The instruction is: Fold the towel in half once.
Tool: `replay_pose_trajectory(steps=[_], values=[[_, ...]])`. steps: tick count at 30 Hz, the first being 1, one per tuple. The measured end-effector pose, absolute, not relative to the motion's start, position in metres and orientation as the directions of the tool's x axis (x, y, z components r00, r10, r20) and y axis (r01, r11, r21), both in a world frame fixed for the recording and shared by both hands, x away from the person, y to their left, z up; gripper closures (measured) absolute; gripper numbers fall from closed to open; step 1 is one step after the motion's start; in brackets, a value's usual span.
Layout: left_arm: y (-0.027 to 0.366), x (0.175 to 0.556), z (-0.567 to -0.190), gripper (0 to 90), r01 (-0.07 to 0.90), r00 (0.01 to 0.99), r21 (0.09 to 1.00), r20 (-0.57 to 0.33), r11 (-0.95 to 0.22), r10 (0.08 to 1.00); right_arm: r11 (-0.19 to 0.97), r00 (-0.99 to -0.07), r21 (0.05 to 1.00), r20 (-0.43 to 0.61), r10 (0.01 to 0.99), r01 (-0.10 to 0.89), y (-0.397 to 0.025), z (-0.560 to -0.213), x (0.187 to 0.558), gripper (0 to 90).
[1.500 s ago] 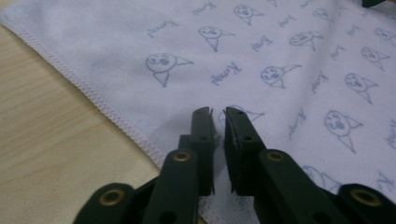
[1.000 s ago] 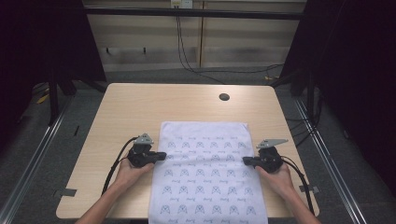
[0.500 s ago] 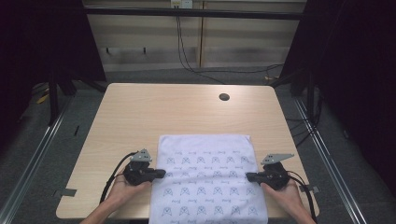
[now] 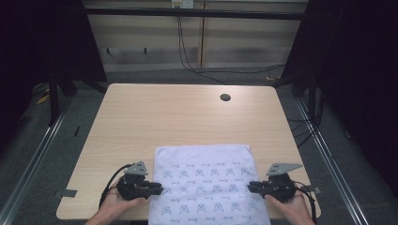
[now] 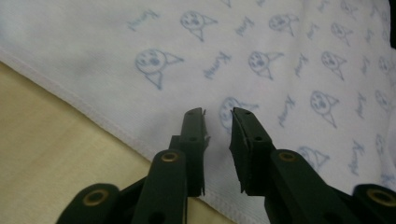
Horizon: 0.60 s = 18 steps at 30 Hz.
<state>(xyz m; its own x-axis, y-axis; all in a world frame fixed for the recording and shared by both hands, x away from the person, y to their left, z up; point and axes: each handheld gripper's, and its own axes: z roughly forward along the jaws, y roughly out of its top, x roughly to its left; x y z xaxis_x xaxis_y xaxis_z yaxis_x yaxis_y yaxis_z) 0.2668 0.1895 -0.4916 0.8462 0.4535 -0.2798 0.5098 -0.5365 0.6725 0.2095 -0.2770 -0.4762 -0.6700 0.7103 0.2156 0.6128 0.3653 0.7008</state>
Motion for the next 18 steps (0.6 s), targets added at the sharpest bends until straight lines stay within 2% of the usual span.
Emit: replay_pose_trajectory(steps=[2, 7, 9, 15, 18], values=[[0.191, 0.282, -0.485, 71.0, 0.523, 0.826, 0.708, -0.284, -0.474, 0.487, 0.303, -0.646, 0.743, 0.219, 0.732, 0.596, -0.288, -0.468, 0.228, 76.6], [0.198, 0.306, -0.476, 70.7, 0.525, 0.798, 0.735, -0.251, -0.428, 0.548, 0.288, -0.601, 0.742, 0.190, 0.776, 0.605, -0.293, -0.473, 0.268, 71.1], [0.202, 0.320, -0.476, 69.9, 0.547, 0.776, 0.736, -0.266, -0.399, 0.572, 0.275, -0.584, 0.743, 0.188, 0.790, 0.610, -0.293, -0.474, 0.282, 70.0], [0.205, 0.352, -0.478, 66.2, 0.572, 0.730, 0.744, -0.270, -0.345, 0.627, 0.293, -0.568, 0.739, 0.144, 0.811, 0.607, -0.287, -0.480, 0.316, 67.8], [0.205, 0.362, -0.480, 65.2, 0.566, 0.721, 0.758, -0.267, -0.322, 0.640, 0.302, -0.569, 0.734, 0.138, 0.811, 0.608, -0.279, -0.488, 0.334, 63.5]])
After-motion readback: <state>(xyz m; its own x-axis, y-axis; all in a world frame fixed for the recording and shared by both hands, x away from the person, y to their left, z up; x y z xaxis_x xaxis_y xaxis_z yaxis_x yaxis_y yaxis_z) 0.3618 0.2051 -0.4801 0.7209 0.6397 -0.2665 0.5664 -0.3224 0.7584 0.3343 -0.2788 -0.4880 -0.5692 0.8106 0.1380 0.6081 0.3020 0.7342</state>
